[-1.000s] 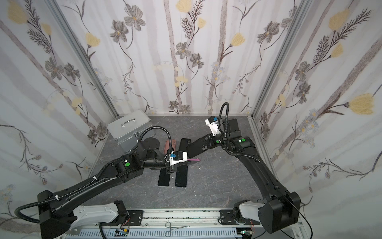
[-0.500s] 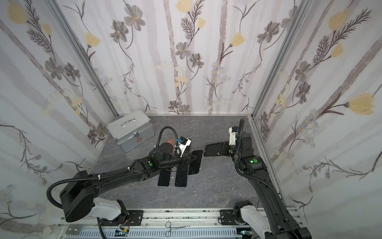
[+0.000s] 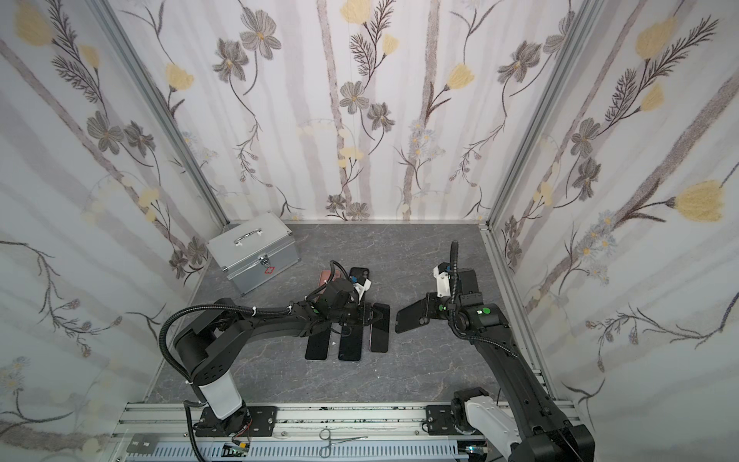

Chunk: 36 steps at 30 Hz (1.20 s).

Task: Take the phone out of the phone case
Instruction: Remove the phone case from the phone, then place the phone at the center of the table.

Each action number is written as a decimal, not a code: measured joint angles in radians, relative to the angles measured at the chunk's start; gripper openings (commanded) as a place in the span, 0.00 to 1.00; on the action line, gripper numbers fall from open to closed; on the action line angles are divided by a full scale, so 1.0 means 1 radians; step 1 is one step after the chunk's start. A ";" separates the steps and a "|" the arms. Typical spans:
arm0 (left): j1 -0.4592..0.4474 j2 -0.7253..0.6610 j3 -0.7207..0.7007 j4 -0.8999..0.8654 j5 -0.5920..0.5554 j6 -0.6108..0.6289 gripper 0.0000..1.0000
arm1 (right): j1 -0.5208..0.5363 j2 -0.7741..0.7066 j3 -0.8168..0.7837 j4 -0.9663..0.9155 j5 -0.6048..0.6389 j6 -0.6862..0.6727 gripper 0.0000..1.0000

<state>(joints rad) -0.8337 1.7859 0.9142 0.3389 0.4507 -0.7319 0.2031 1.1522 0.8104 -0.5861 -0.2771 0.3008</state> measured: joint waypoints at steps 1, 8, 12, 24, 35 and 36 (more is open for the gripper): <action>0.001 0.011 0.005 0.003 0.006 -0.009 0.00 | -0.002 0.002 -0.006 0.007 -0.008 -0.007 0.00; 0.000 0.072 0.022 0.009 0.010 -0.056 0.00 | -0.003 0.016 -0.031 0.015 -0.037 -0.035 0.00; 0.000 0.097 0.036 0.016 0.021 -0.082 0.00 | -0.003 0.017 -0.033 0.016 -0.038 -0.051 0.00; 0.002 0.147 0.051 0.049 0.053 -0.130 0.05 | -0.003 0.059 -0.036 0.016 -0.034 -0.060 0.00; 0.003 0.154 0.029 0.049 0.033 -0.135 0.21 | -0.002 0.081 -0.044 0.020 -0.034 -0.060 0.00; 0.003 0.154 0.027 0.047 0.031 -0.135 0.21 | -0.002 0.084 -0.044 0.021 -0.034 -0.060 0.00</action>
<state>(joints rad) -0.8310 1.9404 0.9409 0.3855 0.4812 -0.8669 0.2008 1.2358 0.7662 -0.5655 -0.3115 0.2413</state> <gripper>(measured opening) 0.197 0.073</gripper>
